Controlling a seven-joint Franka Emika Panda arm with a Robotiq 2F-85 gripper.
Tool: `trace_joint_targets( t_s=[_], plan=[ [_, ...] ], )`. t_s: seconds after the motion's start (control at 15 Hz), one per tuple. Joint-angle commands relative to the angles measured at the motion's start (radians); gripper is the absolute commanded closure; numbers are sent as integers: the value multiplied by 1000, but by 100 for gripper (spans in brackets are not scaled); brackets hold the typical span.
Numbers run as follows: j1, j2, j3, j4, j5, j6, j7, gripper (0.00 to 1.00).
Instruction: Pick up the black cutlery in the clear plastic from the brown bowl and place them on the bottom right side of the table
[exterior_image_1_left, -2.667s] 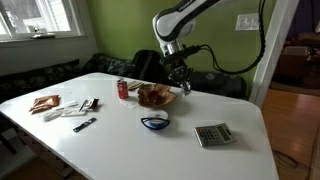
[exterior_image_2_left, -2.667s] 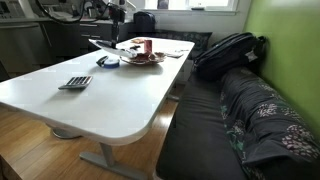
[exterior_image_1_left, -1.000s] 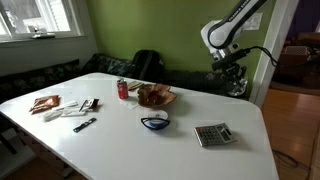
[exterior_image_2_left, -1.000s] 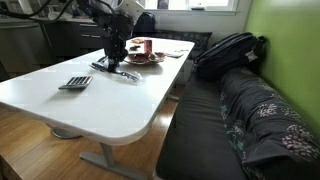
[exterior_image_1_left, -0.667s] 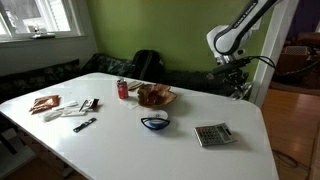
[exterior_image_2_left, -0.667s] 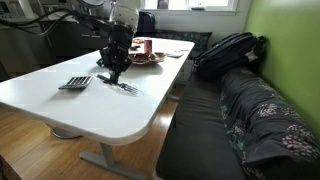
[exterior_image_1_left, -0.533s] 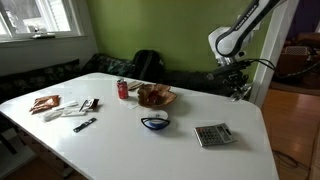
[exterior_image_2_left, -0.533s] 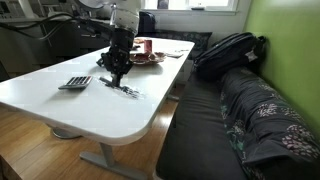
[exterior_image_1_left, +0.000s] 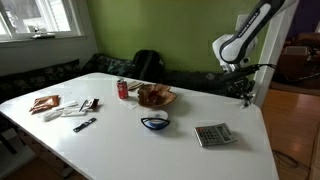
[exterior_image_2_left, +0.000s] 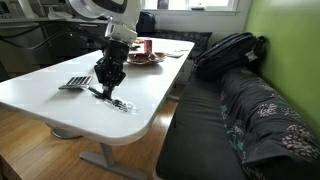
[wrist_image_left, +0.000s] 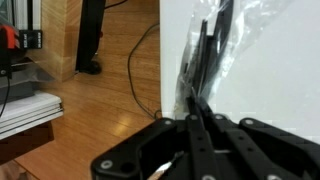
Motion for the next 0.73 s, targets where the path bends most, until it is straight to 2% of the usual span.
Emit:
trace_joint_targets(
  t_s=[0.0,0.27,0.4,0.53,0.6,0.67],
  plan=[
    [-9,14,2,-6,11,-9,-24,70],
    [3,-20,-8,-14,-4,-10,1,41],
    [-5,-110,20,-66,25,62,-54,27],
    [14,-196,45,-100,21,82,-101,12],
    [6,-80,24,-14,4,43,-59,3],
    [9,-109,32,-19,3,40,-61,22]
  ],
)
